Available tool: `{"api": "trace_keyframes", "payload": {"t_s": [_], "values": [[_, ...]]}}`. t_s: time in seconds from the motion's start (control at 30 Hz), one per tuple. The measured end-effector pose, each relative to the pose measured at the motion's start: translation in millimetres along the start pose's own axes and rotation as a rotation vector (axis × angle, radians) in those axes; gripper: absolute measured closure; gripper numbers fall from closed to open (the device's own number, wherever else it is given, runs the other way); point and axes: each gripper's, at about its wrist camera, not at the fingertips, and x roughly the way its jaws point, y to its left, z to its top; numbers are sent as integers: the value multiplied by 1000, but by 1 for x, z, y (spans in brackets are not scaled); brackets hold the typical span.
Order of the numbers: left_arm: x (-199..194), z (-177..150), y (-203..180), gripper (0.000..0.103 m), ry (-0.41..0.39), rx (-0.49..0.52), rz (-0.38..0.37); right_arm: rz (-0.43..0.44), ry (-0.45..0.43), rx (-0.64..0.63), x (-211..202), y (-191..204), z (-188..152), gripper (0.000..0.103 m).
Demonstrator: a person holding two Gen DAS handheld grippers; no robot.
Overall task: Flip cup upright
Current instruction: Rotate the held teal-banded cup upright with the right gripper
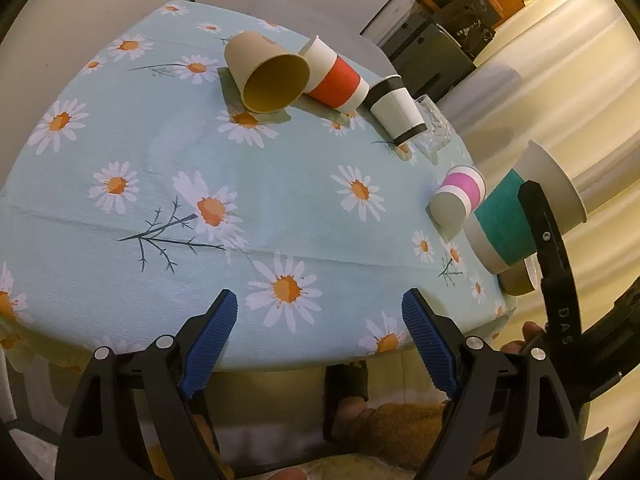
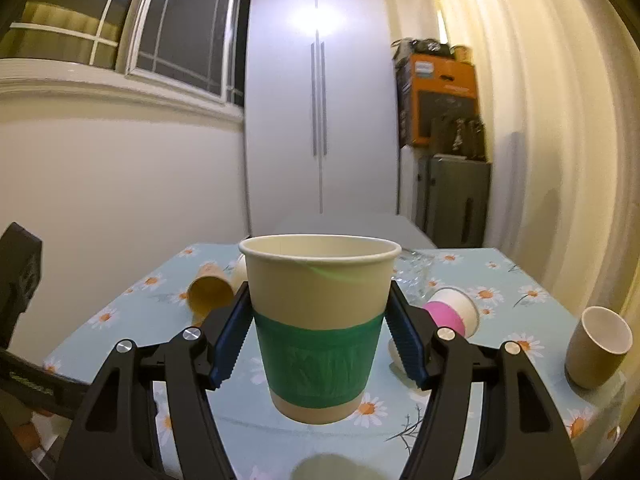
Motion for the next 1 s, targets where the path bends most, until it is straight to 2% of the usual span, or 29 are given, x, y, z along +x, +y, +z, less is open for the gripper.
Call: {"api": "trace_keyframes", "payload": {"t_s": [0.4, 0.8, 1.0], "values": [[-5, 0, 5, 21, -11, -13, -11, -90, -41, -4, 8, -3, -34, 38], [-3, 3, 15, 21, -16, -35, 17, -107, -41, -90, 19, 6, -61, 37], [-1, 2, 17, 21, -13, -35, 38, -112, -31, -80, 24, 5, -66, 37]]}}
